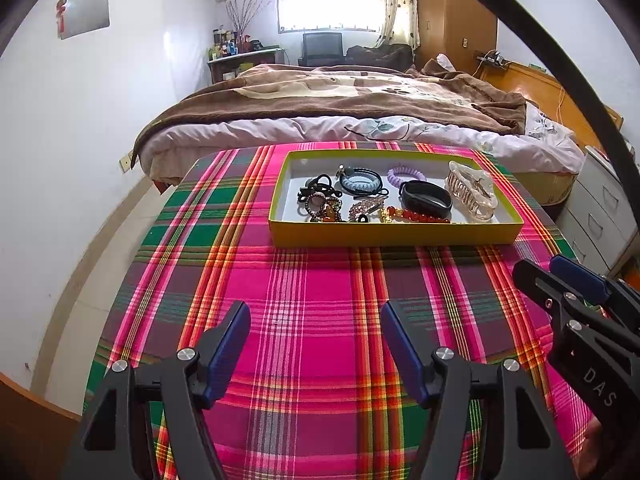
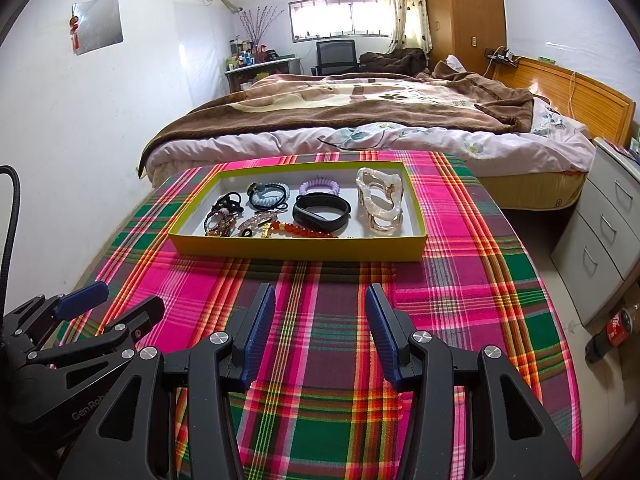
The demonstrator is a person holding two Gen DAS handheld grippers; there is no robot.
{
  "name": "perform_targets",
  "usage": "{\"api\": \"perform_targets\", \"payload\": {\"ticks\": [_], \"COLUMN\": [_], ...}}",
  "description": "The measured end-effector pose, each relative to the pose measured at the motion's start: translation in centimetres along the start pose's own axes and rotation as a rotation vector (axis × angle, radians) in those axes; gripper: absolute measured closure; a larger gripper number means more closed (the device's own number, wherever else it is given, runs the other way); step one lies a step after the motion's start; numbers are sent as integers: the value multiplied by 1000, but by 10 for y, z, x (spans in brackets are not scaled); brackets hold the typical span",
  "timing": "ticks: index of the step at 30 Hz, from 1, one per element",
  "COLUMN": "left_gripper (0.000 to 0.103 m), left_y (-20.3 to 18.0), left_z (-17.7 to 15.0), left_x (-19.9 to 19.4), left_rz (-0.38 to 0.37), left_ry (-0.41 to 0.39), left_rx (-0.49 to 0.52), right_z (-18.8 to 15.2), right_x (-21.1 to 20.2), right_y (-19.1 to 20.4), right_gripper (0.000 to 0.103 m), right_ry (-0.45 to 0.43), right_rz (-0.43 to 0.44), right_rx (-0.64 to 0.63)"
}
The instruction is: Organize jewelry
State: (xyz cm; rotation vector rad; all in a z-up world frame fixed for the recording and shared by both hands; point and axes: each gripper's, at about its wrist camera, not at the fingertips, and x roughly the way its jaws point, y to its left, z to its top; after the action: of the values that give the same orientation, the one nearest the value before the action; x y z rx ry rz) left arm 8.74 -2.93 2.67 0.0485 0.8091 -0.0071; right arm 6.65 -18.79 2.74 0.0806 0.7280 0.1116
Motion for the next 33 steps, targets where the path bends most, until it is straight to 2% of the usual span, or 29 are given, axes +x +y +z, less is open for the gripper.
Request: {"api": "perform_targets", "payload": {"ticks": [33], "left_gripper": [36], "left_y": [0], "left_z": [-2], "left_x": [6], "left_rz": [-3], "left_ry": [26], "left_rx": [-2], "right_z": [-4], "right_x": [3], "right_y": [-2], "right_gripper": [55], "right_ry": [4], "right_rz": [-1], "right_rx": [2]}}
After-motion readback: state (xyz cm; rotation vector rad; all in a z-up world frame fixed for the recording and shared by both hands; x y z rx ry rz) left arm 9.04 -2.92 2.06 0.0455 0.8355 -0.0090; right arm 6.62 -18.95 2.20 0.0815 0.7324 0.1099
